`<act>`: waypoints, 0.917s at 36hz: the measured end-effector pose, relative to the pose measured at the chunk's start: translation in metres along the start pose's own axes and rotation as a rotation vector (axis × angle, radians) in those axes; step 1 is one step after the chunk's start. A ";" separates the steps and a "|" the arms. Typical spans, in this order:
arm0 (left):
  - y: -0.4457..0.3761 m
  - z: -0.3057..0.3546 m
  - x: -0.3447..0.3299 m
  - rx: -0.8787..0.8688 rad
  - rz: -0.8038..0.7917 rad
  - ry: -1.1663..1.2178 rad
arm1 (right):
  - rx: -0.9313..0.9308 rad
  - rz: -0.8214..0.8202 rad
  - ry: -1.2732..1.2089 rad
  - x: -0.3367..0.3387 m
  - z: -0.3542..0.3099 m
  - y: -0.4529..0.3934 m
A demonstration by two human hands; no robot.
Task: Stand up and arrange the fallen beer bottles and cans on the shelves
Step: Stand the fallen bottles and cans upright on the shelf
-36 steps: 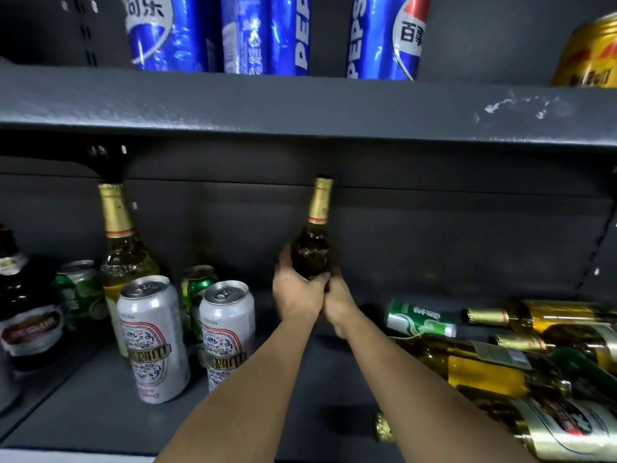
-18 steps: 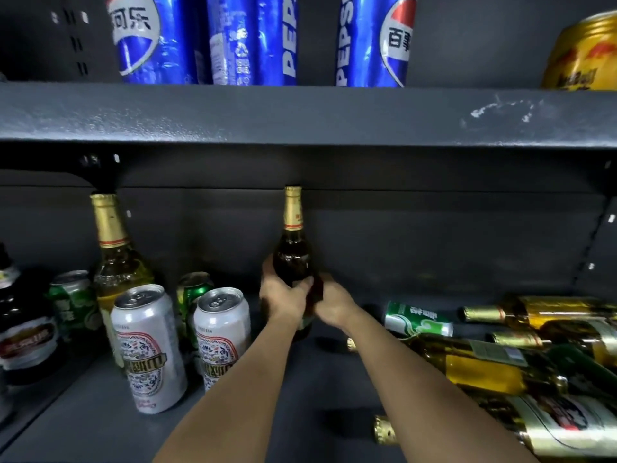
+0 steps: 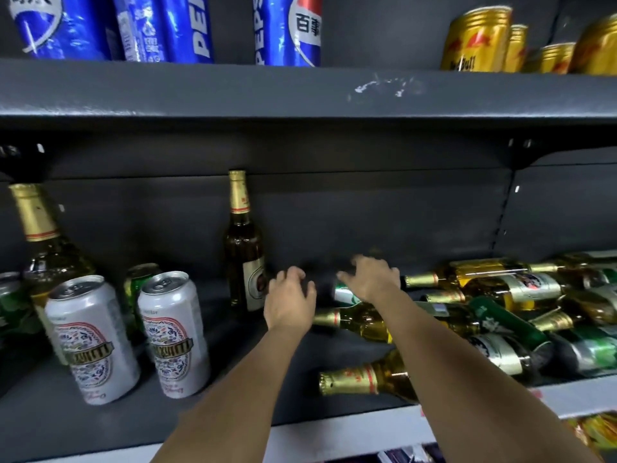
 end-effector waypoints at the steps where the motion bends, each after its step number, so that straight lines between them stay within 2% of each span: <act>1: -0.001 0.005 -0.007 0.002 -0.047 0.010 | 0.003 0.001 0.042 0.002 0.008 0.001; 9: -0.007 0.037 -0.055 0.116 -0.381 -0.040 | -0.030 -0.158 0.092 -0.006 0.047 -0.010; 14: -0.009 0.047 -0.063 0.100 -0.438 -0.230 | -0.091 -0.264 -0.055 -0.025 0.054 -0.024; 18: -0.018 0.049 -0.074 0.132 -0.488 -0.157 | -0.161 -0.344 -0.121 -0.030 0.060 -0.035; 24: -0.033 0.053 -0.079 0.160 -0.379 0.026 | -0.160 -0.355 -0.142 -0.031 0.067 -0.044; 27: -0.037 0.058 -0.073 0.148 -0.278 0.117 | -0.151 -0.328 -0.285 -0.027 0.072 -0.046; 30: -0.044 0.070 -0.067 0.076 -0.200 0.189 | -0.168 -0.261 -0.429 -0.021 0.079 -0.048; 33: -0.049 0.085 -0.064 -0.019 -0.197 0.220 | -0.150 -0.229 -0.406 -0.015 0.084 -0.050</act>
Point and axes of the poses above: each hand's wrist, its own y-axis away from the middle knuckle, its own x-axis out of the back of the hand, z = x × y, the point moved 7 cm from there along -y, towards the middle knuckle, and after that the axes turned 11 degrees about -y, right-handed, at the moved point
